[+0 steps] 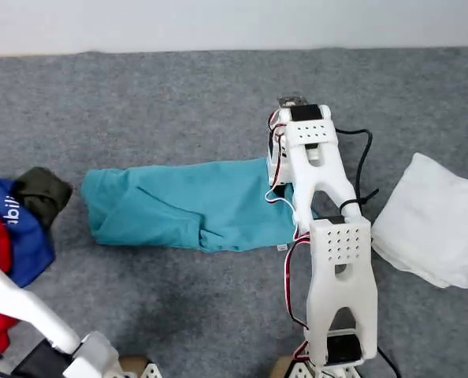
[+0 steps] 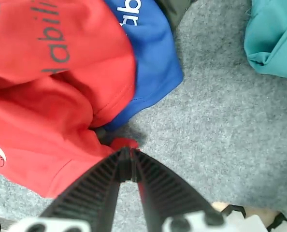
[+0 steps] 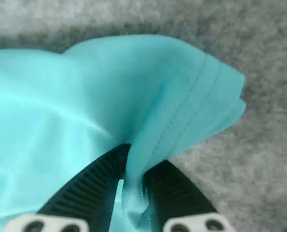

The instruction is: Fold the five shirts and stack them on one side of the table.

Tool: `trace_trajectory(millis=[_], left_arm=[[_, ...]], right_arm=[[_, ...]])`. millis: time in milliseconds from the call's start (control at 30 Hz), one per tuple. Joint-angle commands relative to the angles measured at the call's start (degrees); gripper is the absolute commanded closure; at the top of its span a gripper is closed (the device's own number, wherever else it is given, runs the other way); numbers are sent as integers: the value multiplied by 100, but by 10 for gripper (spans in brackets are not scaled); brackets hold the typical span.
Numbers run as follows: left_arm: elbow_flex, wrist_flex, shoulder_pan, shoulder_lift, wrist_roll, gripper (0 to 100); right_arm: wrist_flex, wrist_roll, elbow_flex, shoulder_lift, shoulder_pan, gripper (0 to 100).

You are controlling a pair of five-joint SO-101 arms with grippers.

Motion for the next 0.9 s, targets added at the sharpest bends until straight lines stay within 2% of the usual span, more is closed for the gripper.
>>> trace_trajectory(millis=[0, 267, 500, 633, 867], left_arm=[[-233, 149, 44, -62, 35, 992], [-233, 149, 44, -62, 35, 992], [-233, 141, 53, -62, 26, 992], [-224, 141, 53, -62, 26, 992], [-251, 53, 53, -62, 26, 992]], right_arm=[[374, 88, -651, -57, 171, 988], [699, 905, -1451, -48, 1077, 988], [699, 1530, -1547, -4, 1701, 988], [716, 1749, -1556, -66, 1587, 988], [752, 2013, -1433, -532, 558, 988]])
